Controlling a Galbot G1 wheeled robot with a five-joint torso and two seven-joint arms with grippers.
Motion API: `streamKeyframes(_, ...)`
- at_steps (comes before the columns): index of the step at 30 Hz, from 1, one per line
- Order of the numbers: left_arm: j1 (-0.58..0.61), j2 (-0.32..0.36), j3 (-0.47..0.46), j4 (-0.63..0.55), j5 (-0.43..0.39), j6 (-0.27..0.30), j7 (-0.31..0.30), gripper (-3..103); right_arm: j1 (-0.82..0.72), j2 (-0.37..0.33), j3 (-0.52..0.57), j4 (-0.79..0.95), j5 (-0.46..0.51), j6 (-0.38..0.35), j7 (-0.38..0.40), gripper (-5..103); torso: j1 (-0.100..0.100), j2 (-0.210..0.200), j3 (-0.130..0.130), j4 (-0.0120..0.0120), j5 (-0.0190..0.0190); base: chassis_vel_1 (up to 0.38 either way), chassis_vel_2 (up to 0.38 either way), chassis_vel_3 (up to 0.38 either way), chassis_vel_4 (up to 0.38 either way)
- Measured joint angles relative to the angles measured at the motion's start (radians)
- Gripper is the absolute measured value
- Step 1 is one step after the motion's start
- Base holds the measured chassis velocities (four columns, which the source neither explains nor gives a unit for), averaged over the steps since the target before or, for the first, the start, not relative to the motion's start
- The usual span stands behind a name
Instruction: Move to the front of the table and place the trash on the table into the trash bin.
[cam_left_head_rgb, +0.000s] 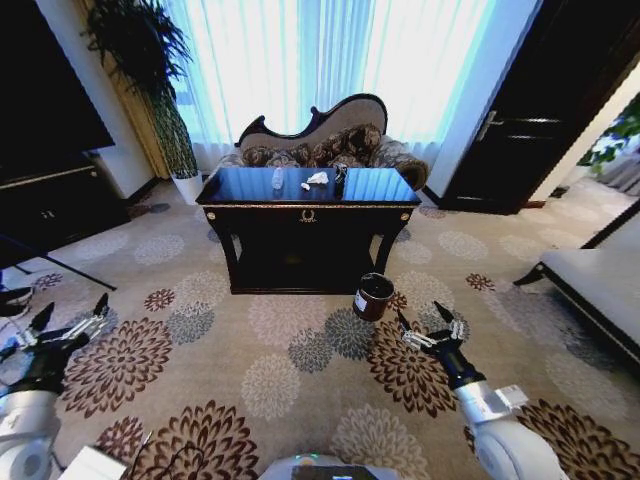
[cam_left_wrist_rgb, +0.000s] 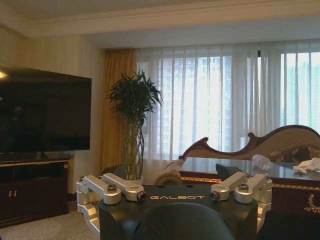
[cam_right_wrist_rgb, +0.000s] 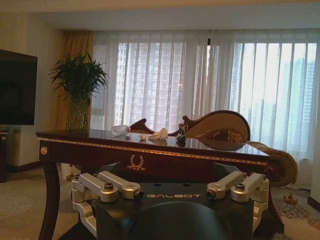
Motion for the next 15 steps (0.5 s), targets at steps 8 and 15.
streamKeyframes(8, 0.023, -0.007, -0.010, -0.037, -0.001, 0.001, 0.000, 100, 0.018, -0.006, 0.004, 0.011, 0.018, -0.003, -0.003, 100, 0.000, 0.000, 0.000, 0.0001, 0.0000, 0.000, 0.000, 0.000, 0.000)
streamKeyframes(15, 0.026, -0.010, -0.019, -0.044, -0.006, 0.001, 0.000, 100, 0.020, -0.015, -0.003, 0.012, 0.017, -0.010, -0.018, 100, 0.000, 0.000, 0.000, 0.0001, 0.0000, 0.000, 0.000, 0.000, 0.000)
